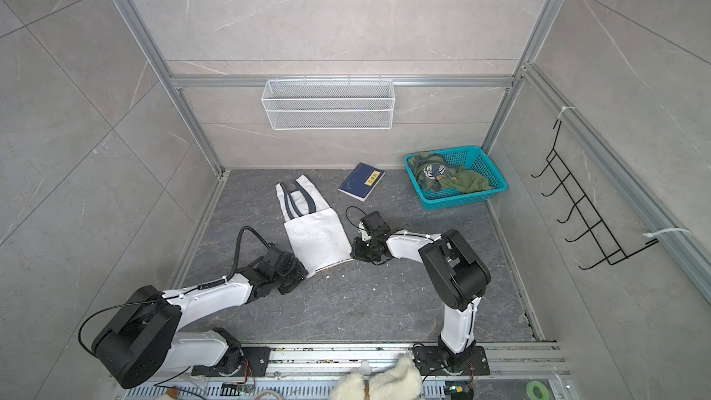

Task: Fold and stack the tank tops
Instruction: 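Lift the near end and roll it over away from the robot with both grippers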

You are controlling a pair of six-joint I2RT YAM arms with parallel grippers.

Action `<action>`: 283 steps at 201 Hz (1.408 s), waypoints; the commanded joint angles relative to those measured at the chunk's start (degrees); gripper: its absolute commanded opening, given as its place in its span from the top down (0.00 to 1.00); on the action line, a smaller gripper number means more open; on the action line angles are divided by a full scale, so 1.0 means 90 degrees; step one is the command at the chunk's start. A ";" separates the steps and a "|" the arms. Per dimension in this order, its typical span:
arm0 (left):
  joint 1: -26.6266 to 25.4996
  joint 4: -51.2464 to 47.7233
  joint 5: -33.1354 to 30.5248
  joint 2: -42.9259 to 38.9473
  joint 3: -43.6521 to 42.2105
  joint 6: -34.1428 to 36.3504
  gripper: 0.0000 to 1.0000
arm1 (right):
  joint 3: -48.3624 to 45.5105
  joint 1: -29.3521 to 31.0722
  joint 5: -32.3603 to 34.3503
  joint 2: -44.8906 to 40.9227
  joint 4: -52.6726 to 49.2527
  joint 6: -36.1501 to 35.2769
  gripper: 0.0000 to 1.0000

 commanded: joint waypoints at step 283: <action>-0.0532 -0.3692 -0.1736 -0.2485 0.2519 -0.0326 1.00 | 0.1711 0.0543 0.1076 -0.2750 -0.3062 0.0264 1.00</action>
